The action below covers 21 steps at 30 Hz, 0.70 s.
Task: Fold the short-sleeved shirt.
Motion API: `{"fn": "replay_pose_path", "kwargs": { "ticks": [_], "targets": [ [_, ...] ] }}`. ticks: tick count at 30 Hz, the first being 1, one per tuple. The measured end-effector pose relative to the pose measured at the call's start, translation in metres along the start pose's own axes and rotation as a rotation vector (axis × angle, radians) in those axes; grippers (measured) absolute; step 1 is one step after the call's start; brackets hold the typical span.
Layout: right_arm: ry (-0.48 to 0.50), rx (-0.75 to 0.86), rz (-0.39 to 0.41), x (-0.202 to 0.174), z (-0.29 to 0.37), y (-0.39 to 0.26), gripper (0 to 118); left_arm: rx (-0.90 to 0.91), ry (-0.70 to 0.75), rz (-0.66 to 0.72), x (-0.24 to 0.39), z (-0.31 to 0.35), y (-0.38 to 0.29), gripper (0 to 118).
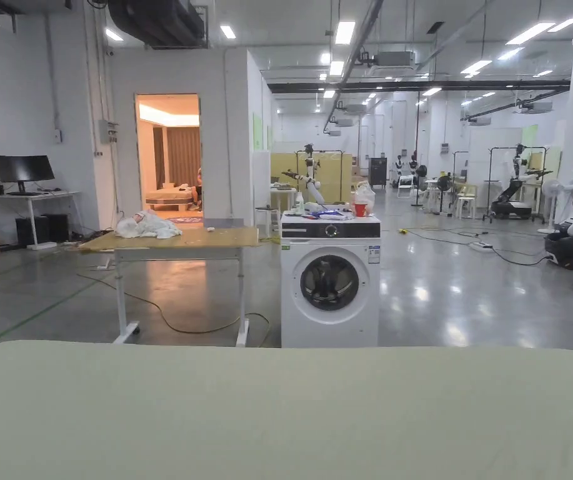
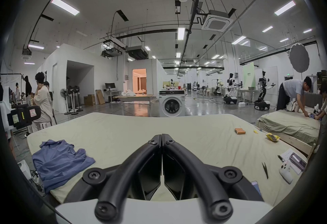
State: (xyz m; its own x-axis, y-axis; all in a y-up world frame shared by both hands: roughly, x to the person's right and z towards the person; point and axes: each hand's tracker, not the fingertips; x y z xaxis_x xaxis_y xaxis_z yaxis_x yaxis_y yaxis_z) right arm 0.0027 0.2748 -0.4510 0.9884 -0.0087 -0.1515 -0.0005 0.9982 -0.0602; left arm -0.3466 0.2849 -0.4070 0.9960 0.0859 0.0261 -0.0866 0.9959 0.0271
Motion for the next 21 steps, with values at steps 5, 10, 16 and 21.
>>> {"fn": "replay_pose_path", "kwargs": {
  "ticks": [5, 10, 16, 21],
  "targets": [
    [0.066, -0.011, 0.016, -0.020, -0.013, -0.002, 0, -0.002, 0.058, -0.015, -0.015, 0.011, 0.004, 0],
    [0.175, -0.027, -0.023, -0.045, -0.034, -0.008, 0, -0.018, 0.198, -0.065, -0.039, 0.039, 0.005, 0],
    [0.299, -0.051, -0.062, -0.073, -0.046, -0.014, 0, -0.081, 0.306, -0.019, -0.068, 0.060, -0.001, 9],
    [0.359, -0.100, -0.074, -0.084, -0.047, -0.021, 0, -0.190, 0.284, 0.031, -0.101, 0.046, -0.008, 84]
  ]
}}
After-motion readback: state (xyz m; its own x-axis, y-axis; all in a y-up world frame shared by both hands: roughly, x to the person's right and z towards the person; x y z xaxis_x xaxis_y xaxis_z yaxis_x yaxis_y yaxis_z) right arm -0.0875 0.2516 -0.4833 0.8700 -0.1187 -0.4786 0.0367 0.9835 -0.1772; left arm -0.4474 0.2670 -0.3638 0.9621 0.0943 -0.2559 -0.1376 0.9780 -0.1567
